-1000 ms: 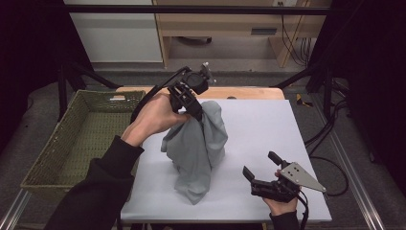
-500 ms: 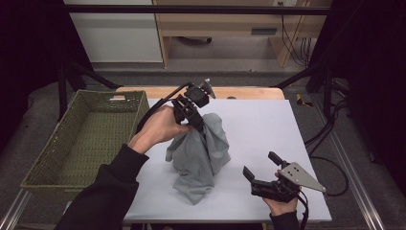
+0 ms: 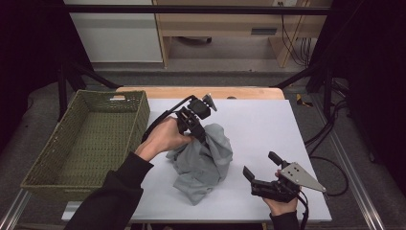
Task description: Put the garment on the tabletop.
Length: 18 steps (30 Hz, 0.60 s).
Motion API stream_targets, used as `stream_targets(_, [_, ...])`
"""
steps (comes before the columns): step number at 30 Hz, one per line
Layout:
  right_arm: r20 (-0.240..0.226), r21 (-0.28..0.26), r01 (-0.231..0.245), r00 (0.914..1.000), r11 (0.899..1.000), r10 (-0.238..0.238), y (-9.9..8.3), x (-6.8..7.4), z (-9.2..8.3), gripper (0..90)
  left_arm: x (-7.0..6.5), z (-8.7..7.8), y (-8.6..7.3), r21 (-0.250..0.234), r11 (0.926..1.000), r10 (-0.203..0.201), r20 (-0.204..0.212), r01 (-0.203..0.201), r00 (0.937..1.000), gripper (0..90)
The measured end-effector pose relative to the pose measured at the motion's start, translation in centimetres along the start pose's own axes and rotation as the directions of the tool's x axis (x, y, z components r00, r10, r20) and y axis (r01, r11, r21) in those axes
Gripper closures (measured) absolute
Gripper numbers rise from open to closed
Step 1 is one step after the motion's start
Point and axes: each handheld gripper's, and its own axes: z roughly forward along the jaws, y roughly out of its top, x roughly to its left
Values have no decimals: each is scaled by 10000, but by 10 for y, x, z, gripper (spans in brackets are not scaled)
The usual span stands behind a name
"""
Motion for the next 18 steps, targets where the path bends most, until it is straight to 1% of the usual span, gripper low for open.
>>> stream_targets(2, [14, -16, 47, 10000, 10000, -47, 0, 0, 0, 5, 0, 5, -1, 34, 10000, 16, 51, -16, 10000, 761])
stream_targets(3, [6, 72, -7, 10000, 10000, 7, 0, 0, 0, 5, 0, 6, -2, 28, 10000, 11, 71, -11, 10000, 761])
stream_targets(4, [-30, 92, -87, 10000, 9999, 87, 0, 1, 0, 5, -1, 9, -2, 10, 10000, 44, 95, -44, 9999, 760])
stream_targets(5, [-24, 138, -300, 9995, 9995, 300, 1, 2, -1, 5, -1, 10, -3, -17, 10000, 18, 115, -17, 9999, 759])
stream_targets(6, [-4, 26, 0, 10000, 10000, 0, 0, 0, 0, 5, -2, 11, -4, -66, 10000, 20, 124, -19, 9999, 758])
stream_targets(7, [0, 48, -90, 10000, 9999, 90, 0, 0, 0, 5, -2, 13, -4, -56, 10000, 35, 158, -35, 9999, 756])
stream_targets(9, [11, -51, -63, 10000, 10000, 63, 0, 0, 1, 5, -3, 17, -6, -67, 9999, 92, 193, -90, 9998, 750])
stream_targets(10, [22, -31, 0, 10000, 10000, 0, 0, 0, 0, 5, -4, 19, -7, -30, 9999, 114, 245, -113, 9996, 745])
stream_targets(12, [-11, -51, -7, 10000, 10000, 7, 0, 0, 1, 5, -5, 23, -8, -30, 9999, 121, 345, -120, 9993, 739])
stream_targets(13, [-33, 28, -28, 10000, 10000, 28, 0, 0, 0, 5, -5, 25, -9, -8, 9999, 156, 348, -156, 9993, 735])
stream_targets(18, [-6, 38, -67, 10000, 10000, 67, 0, 0, 0, 5, -3, 34, -11, 93, 9999, 121, 434, -125, 9990, 712])
